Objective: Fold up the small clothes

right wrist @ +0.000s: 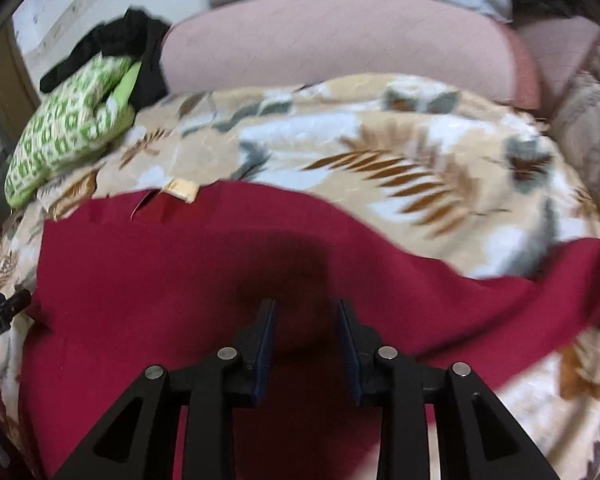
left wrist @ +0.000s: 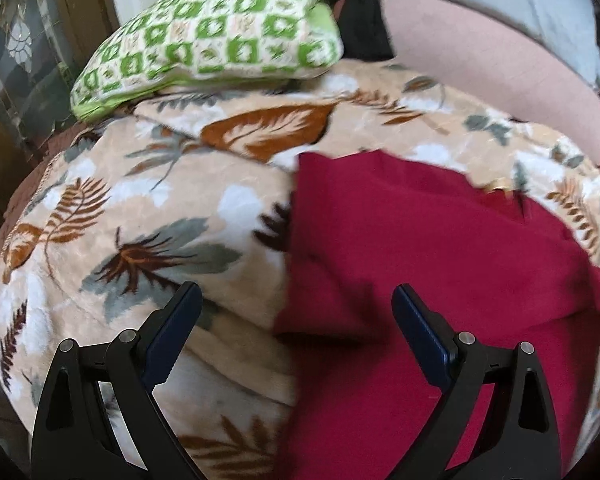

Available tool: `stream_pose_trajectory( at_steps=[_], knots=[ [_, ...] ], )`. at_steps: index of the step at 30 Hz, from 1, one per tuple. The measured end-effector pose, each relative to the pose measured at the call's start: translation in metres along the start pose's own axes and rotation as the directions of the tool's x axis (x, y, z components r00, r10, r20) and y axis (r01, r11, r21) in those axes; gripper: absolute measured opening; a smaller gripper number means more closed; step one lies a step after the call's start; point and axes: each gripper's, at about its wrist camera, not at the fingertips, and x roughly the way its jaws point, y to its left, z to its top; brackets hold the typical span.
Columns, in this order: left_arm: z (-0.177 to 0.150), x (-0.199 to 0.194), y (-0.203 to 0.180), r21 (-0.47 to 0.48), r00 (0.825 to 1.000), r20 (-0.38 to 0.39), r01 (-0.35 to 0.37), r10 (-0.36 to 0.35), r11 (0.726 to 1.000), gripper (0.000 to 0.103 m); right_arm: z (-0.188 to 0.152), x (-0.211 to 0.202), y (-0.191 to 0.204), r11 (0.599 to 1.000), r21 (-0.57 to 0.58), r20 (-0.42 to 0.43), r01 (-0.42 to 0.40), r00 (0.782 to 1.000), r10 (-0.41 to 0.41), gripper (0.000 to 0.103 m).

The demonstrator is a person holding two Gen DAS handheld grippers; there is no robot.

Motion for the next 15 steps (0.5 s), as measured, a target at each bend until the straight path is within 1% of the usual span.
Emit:
stream_pose_trajectory(
  at_steps=[1, 2, 3, 4, 5, 7, 8, 9, 11, 12, 13, 14, 15],
  knots=[
    [0.0, -0.002, -0.005, 0.007, 1.0, 0.003, 0.011, -0.011, 1.0, 0.096, -0.004, -0.009, -0.014, 0.999, 0.034, 0.011, 0.005, 1.0, -0.005, 0.041],
    [-0.001, -0.004, -0.012, 0.021, 1.0, 0.002, 0.024, -0.024, 0.999, 0.096, -0.009, -0.02, -0.037, 0.996, 0.084, 0.025, 0.024, 0.999, -0.026, 0.044],
    [-0.001, -0.004, -0.018, 0.032, 1.0, -0.001, 0.03, -0.03, 0.999, 0.096, -0.012, -0.026, -0.049, 0.993, 0.11, 0.031, 0.045, 0.998, -0.049, 0.044],
    [-0.003, -0.004, -0.023, 0.044, 0.999, -0.005, 0.035, -0.035, 0.998, 0.096, -0.016, -0.036, -0.075, 0.982, 0.164, 0.043, 0.092, 0.994, -0.101, 0.044],
    [-0.003, -0.004, -0.027, 0.055, 0.999, -0.01, 0.039, -0.038, 0.998, 0.096, -0.018, -0.042, -0.096, 0.969, 0.21, 0.047, 0.126, 0.989, -0.139, 0.044],
    [-0.006, -0.002, -0.036, 0.079, 0.999, -0.016, 0.041, -0.04, 0.996, 0.096, -0.02, -0.051, -0.134, 0.939, 0.304, 0.039, 0.161, 0.983, -0.181, 0.044],
    [-0.007, -0.001, -0.038, 0.084, 0.999, -0.018, 0.04, -0.038, 0.996, 0.096, -0.021, -0.058, -0.161, 0.907, 0.391, 0.047, 0.158, 0.98, -0.191, 0.045],
    [-0.008, 0.0, -0.04, 0.087, 0.999, -0.021, 0.037, -0.036, 0.996, 0.096, -0.02, -0.062, -0.177, 0.886, 0.443, 0.063, 0.139, 0.981, -0.186, 0.045],
    [-0.009, 0.002, -0.043, 0.088, 0.999, -0.028, 0.037, -0.035, 0.995, 0.096, -0.018, -0.068, -0.212, 0.828, 0.556, 0.113, 0.07, 0.981, -0.159, 0.047],
    [-0.008, 0.003, -0.044, 0.091, 0.999, -0.032, 0.036, -0.033, 0.995, 0.096, -0.016, -0.067, -0.225, 0.799, 0.6, 0.126, 0.041, 0.981, -0.145, 0.053],
    [-0.008, 0.003, -0.045, 0.097, 0.999, -0.032, 0.031, -0.028, 0.995, 0.096, -0.013, -0.062, -0.236, 0.768, 0.64, 0.128, 0.019, 0.983, -0.131, 0.062],
    [-0.008, 0.002, -0.045, 0.103, 0.999, -0.03, 0.028, -0.025, 0.994, 0.096, -0.01, -0.053, -0.248, 0.73, 0.683, 0.132, -0.023, 0.987, -0.092, 0.062],
    [-0.008, 0.001, -0.044, 0.111, 1.0, -0.026, 0.021, -0.018, 0.994, 0.096, -0.007, -0.048, -0.252, 0.716, 0.696, 0.144, -0.059, 0.988, -0.059, 0.062]
  ],
)
